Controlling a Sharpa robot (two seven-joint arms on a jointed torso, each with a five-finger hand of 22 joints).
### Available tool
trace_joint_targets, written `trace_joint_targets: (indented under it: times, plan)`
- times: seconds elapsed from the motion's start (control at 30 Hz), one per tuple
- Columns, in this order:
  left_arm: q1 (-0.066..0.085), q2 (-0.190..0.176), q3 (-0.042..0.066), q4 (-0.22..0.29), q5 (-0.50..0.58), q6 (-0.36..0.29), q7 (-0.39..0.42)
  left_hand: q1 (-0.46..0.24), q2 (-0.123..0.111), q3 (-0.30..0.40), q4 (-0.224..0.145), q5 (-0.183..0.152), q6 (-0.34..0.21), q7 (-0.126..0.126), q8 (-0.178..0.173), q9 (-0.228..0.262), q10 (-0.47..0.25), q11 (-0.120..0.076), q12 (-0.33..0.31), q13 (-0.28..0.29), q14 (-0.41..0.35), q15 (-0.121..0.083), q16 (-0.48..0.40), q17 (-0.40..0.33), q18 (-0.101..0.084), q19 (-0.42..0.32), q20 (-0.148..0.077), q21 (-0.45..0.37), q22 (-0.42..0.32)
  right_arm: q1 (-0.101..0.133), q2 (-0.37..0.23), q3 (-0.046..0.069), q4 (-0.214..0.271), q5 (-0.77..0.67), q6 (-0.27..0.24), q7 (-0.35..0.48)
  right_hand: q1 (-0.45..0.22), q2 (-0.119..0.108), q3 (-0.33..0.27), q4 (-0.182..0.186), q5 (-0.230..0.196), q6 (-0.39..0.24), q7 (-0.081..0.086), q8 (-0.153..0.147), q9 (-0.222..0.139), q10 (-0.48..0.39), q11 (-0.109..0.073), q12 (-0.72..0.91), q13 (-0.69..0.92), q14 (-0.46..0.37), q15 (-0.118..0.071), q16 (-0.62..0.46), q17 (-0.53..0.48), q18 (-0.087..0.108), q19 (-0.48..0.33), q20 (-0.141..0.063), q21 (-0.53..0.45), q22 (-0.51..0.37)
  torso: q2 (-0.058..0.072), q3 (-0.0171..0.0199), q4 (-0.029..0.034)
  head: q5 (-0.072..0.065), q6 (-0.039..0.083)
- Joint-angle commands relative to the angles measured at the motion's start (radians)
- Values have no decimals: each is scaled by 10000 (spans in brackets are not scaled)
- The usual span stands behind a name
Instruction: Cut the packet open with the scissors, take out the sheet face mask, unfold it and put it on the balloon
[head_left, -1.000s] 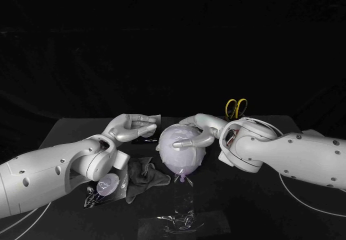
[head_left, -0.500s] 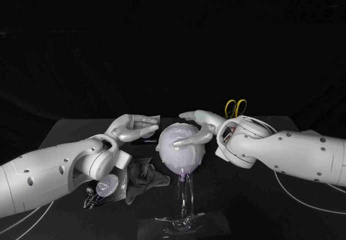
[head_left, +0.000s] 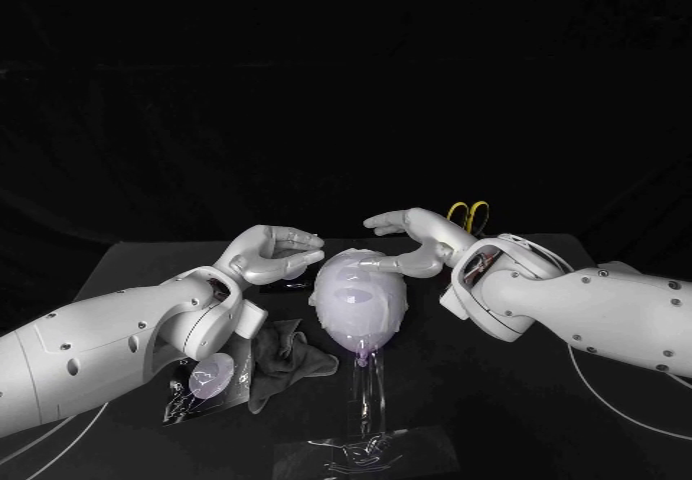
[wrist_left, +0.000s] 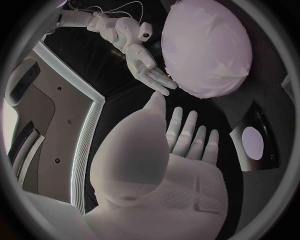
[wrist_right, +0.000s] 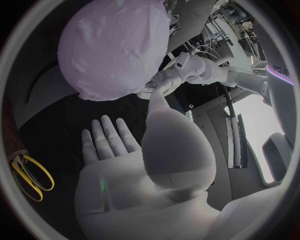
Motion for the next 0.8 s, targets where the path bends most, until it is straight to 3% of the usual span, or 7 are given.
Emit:
trace_joint_targets:
  times: [0.03,0.27,0.4,0.57,0.73,0.77,0.8]
  plan:
    - [82,116,22,-105,-1096,633,783,-226,61,44,-2,-53,54,587,-25,-23,-231,6,-111,-28,-206,26,-98,-55,-99,-82,-3,-54,-16,-89,-245,-6,254,601,-832,1457,192,27,39,-16,-110,225,1285,95,28,263,-20,-18,-8,176,-15,77,16,214,39,10,51,-3,12,4,-17,-26,17]
    - [350,428,31,-455,-2373,1186,1048,-655,-157,-119,10,-47,-110,676,-193,-115,-519,34,-193,-37,-151,45,-147,-56,-97,-175,-2,-85,-55,-468,-913,-21,774,694,-1296,2186,498,122,84,-41,-73,490,1286,133,47,642,-39,-72,-1,434,-46,112,30,250,124,10,104,32,8,18,-2,-104,47]
    - [511,616,33,-640,-2858,1498,1029,-873,-281,-179,36,-42,-730,883,-519,-319,-507,58,-201,-39,288,25,-31,35,-93,-159,-2,-77,-65,-708,-1201,-25,974,672,-1467,2500,673,119,87,-55,-46,600,1286,141,51,811,-49,-99,5,566,-62,130,38,266,158,10,126,43,5,21,-19,-99,48]
    - [645,898,33,-920,-3500,1871,984,-1520,17,-118,41,-46,-685,835,-550,-336,-204,29,-172,-21,430,-1,-30,47,-94,-172,-2,-75,-82,-951,-1450,-27,1135,653,-1674,2832,768,126,92,-62,-32,634,1284,138,48,872,-53,-117,6,609,-69,131,38,274,180,10,139,49,1,36,-27,-113,42]
    - [726,1187,34,-1267,-3842,2089,895,-2647,224,-140,50,-47,-916,805,-697,-434,-974,35,-279,-91,237,35,-157,-20,-82,-253,-5,-97,-112,-1079,-1539,-28,1183,667,-1788,2978,877,170,114,-69,29,660,1286,127,41,920,-54,-141,5,608,-70,115,28,277,169,11,139,39,-4,39,-17,-135,26]
    - [748,1274,34,-1393,-3932,2134,860,-3593,599,-249,59,-43,-1119,840,-808,-507,-1290,78,-277,-101,140,61,-224,-53,-60,-286,-5,-107,-127,-1106,-1556,-28,1200,669,-1814,3008,882,172,115,-69,32,660,1286,126,40,921,-54,-142,4,608,-70,114,28,277,171,11,140,40,0,35,-19,-144,21]
    - [758,1315,34,-1455,-3983,2157,838,-3697,657,-249,59,-46,-1139,839,-819,-515,-1322,84,-281,-103,119,62,-236,-60,-54,-294,-14,-109,-129,-1117,-1564,-28,1209,670,-1828,3022,901,178,119,-71,48,655,1286,122,37,927,-54,-146,4,605,-70,110,26,278,178,10,143,43,0,37,-21,-146,22]
